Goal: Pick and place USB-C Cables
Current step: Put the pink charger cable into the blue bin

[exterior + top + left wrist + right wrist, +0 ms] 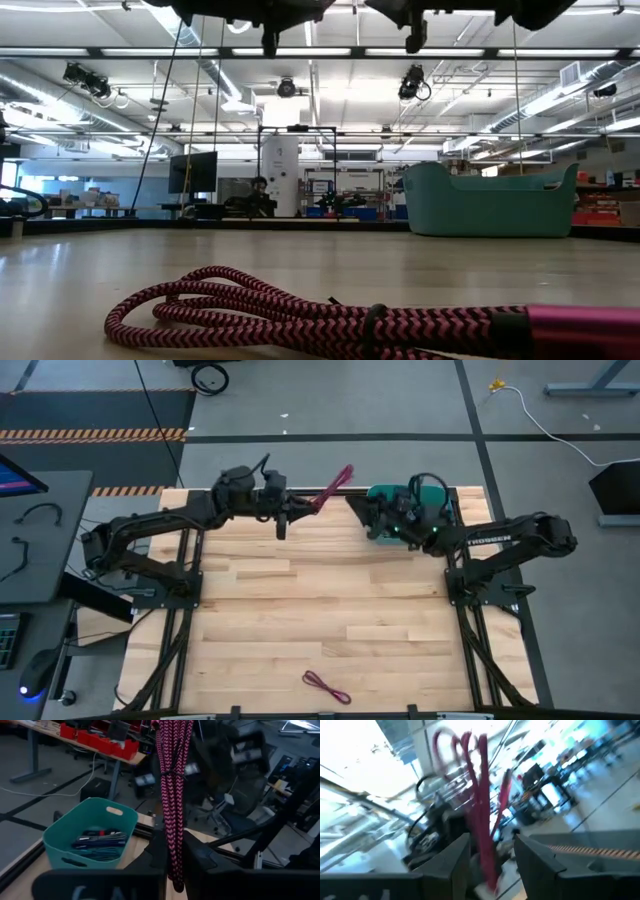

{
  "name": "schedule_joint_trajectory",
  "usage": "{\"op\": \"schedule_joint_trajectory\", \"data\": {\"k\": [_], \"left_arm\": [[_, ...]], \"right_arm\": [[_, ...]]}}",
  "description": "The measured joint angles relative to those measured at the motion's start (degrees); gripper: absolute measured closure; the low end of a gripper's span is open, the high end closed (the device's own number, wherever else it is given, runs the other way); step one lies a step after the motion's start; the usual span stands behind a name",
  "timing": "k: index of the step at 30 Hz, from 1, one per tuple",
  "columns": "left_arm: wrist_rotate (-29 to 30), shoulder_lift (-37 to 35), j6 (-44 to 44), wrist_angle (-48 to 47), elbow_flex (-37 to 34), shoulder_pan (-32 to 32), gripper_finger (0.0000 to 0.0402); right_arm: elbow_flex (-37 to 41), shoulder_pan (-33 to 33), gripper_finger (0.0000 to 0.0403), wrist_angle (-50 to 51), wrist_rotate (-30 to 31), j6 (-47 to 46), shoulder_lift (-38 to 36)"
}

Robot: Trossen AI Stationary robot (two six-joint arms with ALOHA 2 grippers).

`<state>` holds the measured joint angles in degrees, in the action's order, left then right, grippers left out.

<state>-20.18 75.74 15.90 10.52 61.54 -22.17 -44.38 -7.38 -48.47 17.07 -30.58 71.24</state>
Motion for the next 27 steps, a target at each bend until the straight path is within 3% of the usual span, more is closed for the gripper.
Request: {"op": "schedule_joint_trajectory", "data": {"k": [6, 11, 16, 21, 27], "left_arm": [[0.42, 0.05, -0.06, 0.4, -0.02, 1.23, 0.0367], [0.58, 0.0, -0.21, 0.66, -0.02, 1.33, 0.0365], [2.2, 0.02, -0.17, 0.77, -0.02, 1.29, 0.0362], [2.67, 0.02, -0.15, 1.4, -0.02, 1.28, 0.0361], [3.8, 0.02, -0.18, 1.56, -0.02, 1.49, 0.0361]], "right_arm": [[-8.5, -1.95, 0.0203, 17.2, -1.91, 5.77, 0.13], [-11.98, -1.96, 0.0182, 21.45, -4.92, 12.58, 0.09], [-12.61, -1.9, 0.0212, 21.59, -3.82, 12.82, 0.04], [-12.61, -1.51, 0.0249, 21.51, -6.66, 15.16, 0.04], [-12.61, -1.21, 0.0249, 21.45, -5.25, 15.77, 0.94]]}}
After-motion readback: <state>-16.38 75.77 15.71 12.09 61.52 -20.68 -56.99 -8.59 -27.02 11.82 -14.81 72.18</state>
